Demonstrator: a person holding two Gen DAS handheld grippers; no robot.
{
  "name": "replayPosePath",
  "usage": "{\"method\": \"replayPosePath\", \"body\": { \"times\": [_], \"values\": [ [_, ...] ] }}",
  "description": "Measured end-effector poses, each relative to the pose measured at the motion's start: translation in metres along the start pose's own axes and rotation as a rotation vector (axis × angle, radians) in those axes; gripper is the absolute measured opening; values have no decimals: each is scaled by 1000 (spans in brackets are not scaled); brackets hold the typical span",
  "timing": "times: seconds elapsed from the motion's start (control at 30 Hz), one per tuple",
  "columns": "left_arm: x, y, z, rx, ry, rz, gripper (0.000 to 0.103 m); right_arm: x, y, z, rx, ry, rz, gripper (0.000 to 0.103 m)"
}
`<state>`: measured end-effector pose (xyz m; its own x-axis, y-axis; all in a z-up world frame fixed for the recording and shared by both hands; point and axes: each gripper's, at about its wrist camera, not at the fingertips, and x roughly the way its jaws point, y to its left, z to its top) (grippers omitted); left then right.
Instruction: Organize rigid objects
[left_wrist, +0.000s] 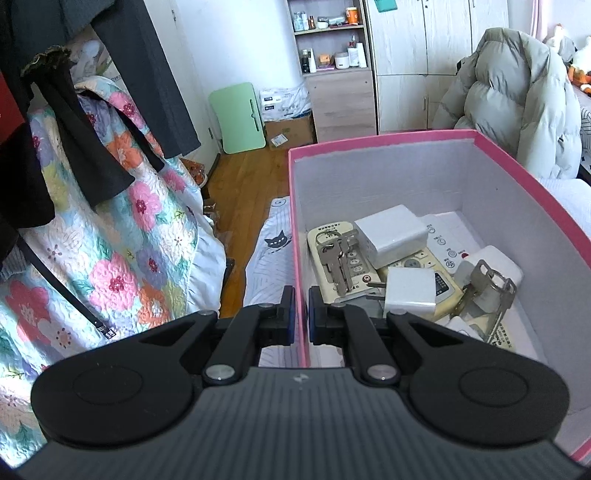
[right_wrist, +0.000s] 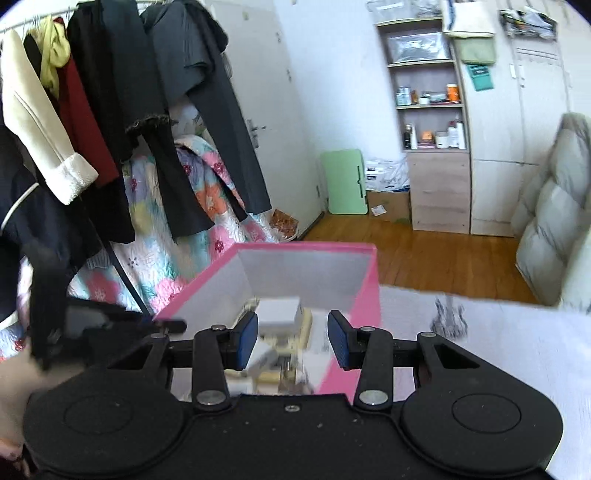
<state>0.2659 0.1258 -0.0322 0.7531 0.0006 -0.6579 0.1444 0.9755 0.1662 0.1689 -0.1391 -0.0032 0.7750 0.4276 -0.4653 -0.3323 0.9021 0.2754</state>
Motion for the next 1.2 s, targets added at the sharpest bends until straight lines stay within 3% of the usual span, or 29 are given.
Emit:
{"method": "replayPosePath", "body": {
  "times": [0.27, 0.6, 0.7, 0.77, 0.87, 0.93, 0.97, 1.2],
  "values": [
    [-6, 5, 1, -64, 39, 11, 9, -21, -9, -14, 64, 0, -9, 47],
    [-65, -4, 3, -65, -23, 72, 11, -48, -6, -13, 55, -20, -31, 53],
    [-83, -15, -2, -47, -41, 121, 12, -60, -4, -15, 53, -33, -32, 53],
    [-96, -23, -6, -46, -49, 110, 13, -68, -3, -15, 53, -39, -37, 54],
    [-116, -33, -13, -47, -59, 106, 20, -80, 0, -15, 43, -50, -56, 55],
    [-127, -39, -17, -52, -59, 109, 41, -89, 2, -16, 34, -53, -72, 57],
    [-133, -42, -19, -59, -59, 106, 44, -92, 3, -15, 30, -55, -80, 57],
    [-174, -62, -33, -61, -87, 50, 52, -118, 11, -16, 3, -47, -141, 58]
  ]
}}
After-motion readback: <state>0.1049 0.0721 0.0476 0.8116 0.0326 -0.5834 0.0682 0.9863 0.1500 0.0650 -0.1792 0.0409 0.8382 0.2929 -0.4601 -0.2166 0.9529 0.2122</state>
